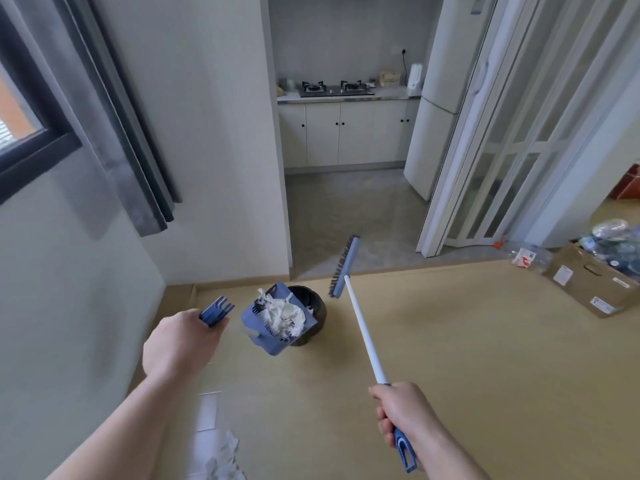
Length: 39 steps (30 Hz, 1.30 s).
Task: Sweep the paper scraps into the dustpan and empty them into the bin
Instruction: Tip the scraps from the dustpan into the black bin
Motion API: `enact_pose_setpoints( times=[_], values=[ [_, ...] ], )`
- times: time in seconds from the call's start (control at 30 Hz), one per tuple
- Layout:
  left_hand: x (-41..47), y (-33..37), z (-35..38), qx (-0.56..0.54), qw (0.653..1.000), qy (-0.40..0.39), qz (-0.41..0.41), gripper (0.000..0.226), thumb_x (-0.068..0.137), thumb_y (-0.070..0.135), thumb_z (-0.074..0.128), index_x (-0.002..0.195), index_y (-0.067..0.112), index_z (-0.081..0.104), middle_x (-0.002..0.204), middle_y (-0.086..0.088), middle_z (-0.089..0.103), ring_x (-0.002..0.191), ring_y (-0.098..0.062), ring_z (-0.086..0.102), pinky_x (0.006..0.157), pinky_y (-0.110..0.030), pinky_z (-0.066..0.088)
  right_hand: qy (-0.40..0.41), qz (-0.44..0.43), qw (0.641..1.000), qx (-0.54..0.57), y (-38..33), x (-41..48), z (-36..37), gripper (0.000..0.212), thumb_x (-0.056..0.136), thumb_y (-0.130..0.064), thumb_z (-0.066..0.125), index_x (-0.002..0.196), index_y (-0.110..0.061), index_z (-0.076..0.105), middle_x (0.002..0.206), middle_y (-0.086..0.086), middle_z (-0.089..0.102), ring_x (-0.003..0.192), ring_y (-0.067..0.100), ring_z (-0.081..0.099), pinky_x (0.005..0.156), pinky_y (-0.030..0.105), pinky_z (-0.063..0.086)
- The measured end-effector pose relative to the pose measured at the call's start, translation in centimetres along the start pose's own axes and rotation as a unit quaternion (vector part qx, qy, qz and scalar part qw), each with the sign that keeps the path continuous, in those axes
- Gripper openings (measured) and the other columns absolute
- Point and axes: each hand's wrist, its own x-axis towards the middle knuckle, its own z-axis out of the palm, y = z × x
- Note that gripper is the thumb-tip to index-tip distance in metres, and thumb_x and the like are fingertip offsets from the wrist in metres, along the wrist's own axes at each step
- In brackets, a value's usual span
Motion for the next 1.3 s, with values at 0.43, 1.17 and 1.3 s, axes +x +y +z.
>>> enact_pose_setpoints(
  times=[0.43, 1.17, 1.3],
  values=[
    [11.1, 7.9, 5.0, 0.098, 0.989, -0.006, 0.110, 0.045, 0.091, 0.064, 0.049, 0.073, 0.023, 0.055, 0.066, 0.006, 0.057, 0.068, -0.026, 0.064, 0.063, -0.028, 0.054, -0.016, 0.017, 0.999, -0.045, -7.8, 10.4, 0.1, 0.017, 0.087, -0.008, 0.053, 0.072, -0.002, 0.060, 0.062, 0.012, 0.053, 0.038, 0.020, 0.039, 0.039, 0.023, 0.034],
    [18.4, 17.1, 11.8, 0.300, 0.917, -0.054, 0.258, 0.027, 0.096, 0.053, 0.042, 0.085, 0.029, 0.048, 0.090, 0.004, 0.071, 0.084, -0.025, 0.071, 0.058, -0.032, 0.036, -0.108, 0.044, 0.966, -0.231, -21.2, 27.2, -3.8, 0.013, 0.088, -0.002, 0.044, 0.083, -0.001, 0.056, 0.058, 0.011, 0.054, 0.048, 0.023, 0.050, 0.047, 0.027, 0.043],
    [18.8, 16.3, 12.0, 0.274, 0.920, -0.021, 0.281, 0.032, 0.088, 0.058, 0.056, 0.076, 0.028, 0.052, 0.068, 0.003, 0.061, 0.061, -0.024, 0.065, 0.050, -0.030, 0.031, -0.115, 0.054, 0.962, -0.243, -21.8, 27.7, -3.5, 0.021, 0.086, 0.001, 0.040, 0.093, 0.009, 0.058, 0.057, 0.014, 0.053, 0.056, 0.029, 0.050, 0.052, 0.032, 0.039]
  ],
)
